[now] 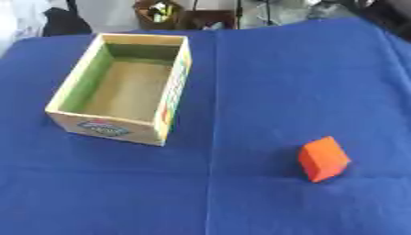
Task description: Pick up objects on the table and place them in the box.
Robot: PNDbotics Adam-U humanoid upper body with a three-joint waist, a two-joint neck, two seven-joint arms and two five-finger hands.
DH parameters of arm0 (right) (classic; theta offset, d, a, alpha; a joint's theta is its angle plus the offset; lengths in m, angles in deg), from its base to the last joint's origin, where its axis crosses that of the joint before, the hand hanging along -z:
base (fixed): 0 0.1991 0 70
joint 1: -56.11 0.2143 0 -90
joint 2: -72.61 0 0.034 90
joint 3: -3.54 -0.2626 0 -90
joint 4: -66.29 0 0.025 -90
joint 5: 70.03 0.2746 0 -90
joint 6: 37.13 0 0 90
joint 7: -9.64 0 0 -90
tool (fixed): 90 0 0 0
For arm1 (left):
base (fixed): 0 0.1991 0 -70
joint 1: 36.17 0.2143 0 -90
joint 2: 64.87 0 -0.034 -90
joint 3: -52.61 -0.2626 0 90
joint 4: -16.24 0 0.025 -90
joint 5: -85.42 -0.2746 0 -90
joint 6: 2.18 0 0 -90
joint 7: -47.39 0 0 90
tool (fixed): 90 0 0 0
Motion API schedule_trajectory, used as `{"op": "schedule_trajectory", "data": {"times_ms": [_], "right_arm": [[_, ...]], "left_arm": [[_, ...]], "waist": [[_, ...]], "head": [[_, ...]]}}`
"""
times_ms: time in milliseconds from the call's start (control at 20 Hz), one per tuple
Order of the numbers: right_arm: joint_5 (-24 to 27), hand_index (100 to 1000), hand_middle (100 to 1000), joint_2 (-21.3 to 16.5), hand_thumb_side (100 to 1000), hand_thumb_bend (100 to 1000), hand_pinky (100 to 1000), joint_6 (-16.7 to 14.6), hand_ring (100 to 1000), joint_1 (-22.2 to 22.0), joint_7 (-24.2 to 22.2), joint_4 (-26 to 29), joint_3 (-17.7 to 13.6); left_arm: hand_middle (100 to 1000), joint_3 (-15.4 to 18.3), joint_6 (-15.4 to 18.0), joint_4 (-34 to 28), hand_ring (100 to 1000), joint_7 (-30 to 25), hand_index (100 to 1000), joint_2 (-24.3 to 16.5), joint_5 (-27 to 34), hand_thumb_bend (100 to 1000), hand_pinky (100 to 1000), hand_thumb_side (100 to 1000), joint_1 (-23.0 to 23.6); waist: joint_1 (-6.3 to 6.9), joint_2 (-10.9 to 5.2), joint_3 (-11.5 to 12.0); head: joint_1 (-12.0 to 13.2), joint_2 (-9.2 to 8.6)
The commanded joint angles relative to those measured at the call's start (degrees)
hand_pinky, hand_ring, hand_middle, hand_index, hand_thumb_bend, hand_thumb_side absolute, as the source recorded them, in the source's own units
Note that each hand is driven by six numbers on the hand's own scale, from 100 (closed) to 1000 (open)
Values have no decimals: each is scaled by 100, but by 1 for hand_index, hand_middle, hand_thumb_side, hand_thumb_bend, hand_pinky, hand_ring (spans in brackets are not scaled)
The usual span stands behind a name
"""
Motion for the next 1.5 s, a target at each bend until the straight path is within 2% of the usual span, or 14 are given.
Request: {"op": "schedule_trajectory", "data": {"times_ms": [50, 550, 850, 1150, 1500], "right_arm": [[-17, 874, 757, -160, 1000, 100, 844, -4, 837, 67, 8, 78, -29], [-17, 874, 755, -177, 1000, 100, 814, -17, 819, 54, -47, 76, -10], [-190, 879, 772, -271, 1000, 102, 822, -159, 833, 181, -375, 58, 21], [-476, 897, 806, -427, 1000, 199, 835, -246, 854, 426, -1113, -112, 175], [-980, 918, 852, -619, 1000, 241, 851, -517, 886, 596, -2392, -288, 330]], "left_arm": [[575, 44, -5, -101, 617, 16, 826, -125, 22, 519, 447, 996, -24], [569, 26, 12, -101, 611, -4, 819, -140, 42, 519, 445, 997, -38], [572, 20, 7, -101, 613, -12, 819, -150, 49, 520, 446, 997, -40], [572, 13, 2, -101, 613, -16, 819, -173, 52, 520, 446, 997, -32], [573, 6, -9, -101, 614, -27, 820, -199, 51, 520, 446, 997, -20]], "waist": [[-28, -94, 15], [-23, -100, 24], [-35, -102, 18], [-54, -124, 23], [-74, -147, -7]], "head": [[24, -83], [25, -99], [10, -69], [-142, -6], [-216, -17]]}}
